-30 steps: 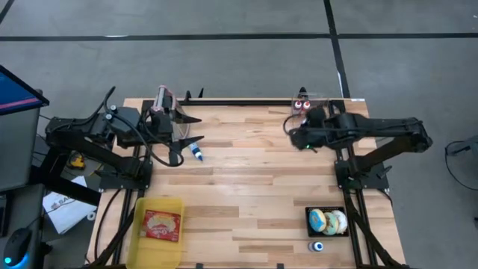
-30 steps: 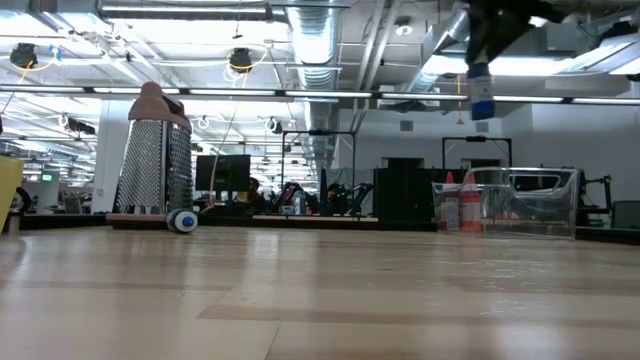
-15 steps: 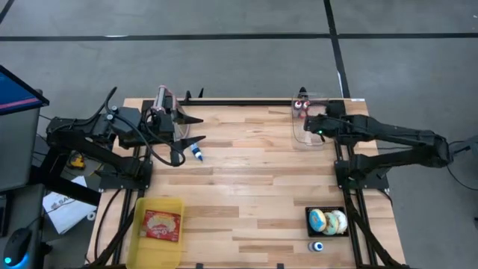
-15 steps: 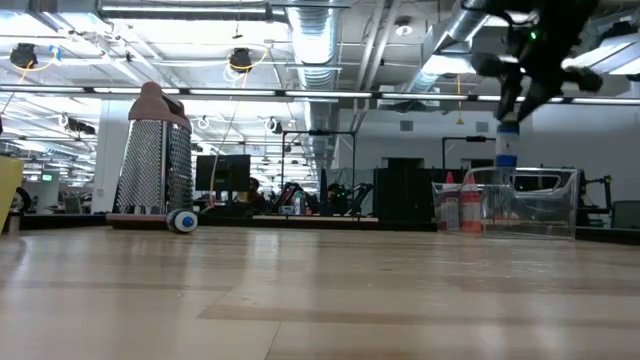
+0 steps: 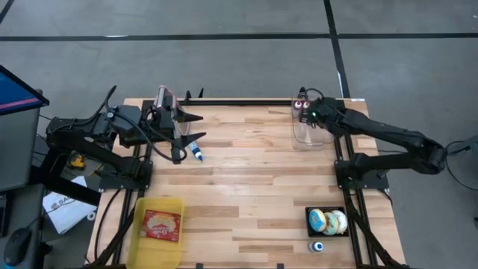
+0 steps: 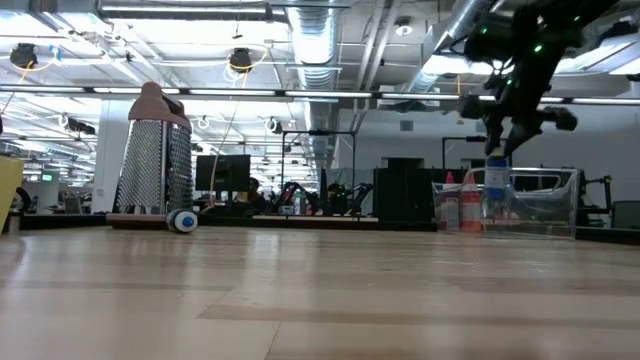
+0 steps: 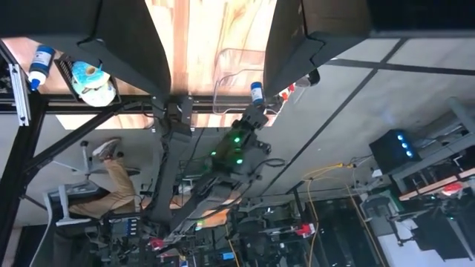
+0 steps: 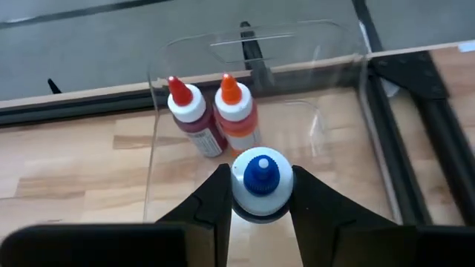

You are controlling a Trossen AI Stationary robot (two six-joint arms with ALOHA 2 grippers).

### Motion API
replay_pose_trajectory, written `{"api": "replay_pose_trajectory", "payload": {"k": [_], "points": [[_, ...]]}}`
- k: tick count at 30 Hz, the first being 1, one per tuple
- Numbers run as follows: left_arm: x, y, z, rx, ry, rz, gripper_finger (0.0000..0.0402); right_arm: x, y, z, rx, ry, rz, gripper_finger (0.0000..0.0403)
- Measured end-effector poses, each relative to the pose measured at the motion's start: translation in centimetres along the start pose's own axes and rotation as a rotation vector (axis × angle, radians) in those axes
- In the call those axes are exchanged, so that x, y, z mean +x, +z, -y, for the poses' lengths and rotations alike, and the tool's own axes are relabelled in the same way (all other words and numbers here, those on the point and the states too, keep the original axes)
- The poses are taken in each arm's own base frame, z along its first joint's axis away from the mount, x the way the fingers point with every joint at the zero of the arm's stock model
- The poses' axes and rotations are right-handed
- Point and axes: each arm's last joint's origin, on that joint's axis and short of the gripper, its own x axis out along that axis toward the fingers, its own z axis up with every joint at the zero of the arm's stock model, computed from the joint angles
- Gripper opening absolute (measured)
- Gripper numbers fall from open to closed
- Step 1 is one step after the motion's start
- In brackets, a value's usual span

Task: Pick & Place Food Item
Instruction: Put the top left blue food coloring bottle into the transparent bin

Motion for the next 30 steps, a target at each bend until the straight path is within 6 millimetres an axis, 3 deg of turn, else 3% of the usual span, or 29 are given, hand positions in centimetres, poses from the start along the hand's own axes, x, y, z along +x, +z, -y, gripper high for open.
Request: {"api": "replay_pose_trajectory", "payload": {"k": [6,18,30], "points": [[0.0,0.1,0.0,-0.008,0.001,0.008,0.0209,2.2,0.3,-1.4,-0.028,0.050,-0.038,0.0097],[0.0,0.1,0.0,-0.027,0.003,0.008,0.0209,4.9,-1.3,-3.5,-0.094,0.039,-0.072,0.0097],[0.0,0.1,0.0,-0.028,0.011,0.007,0.0209,5.7,-1.3,-4.1,-0.080,0.054,-0.057,0.0096]]}}
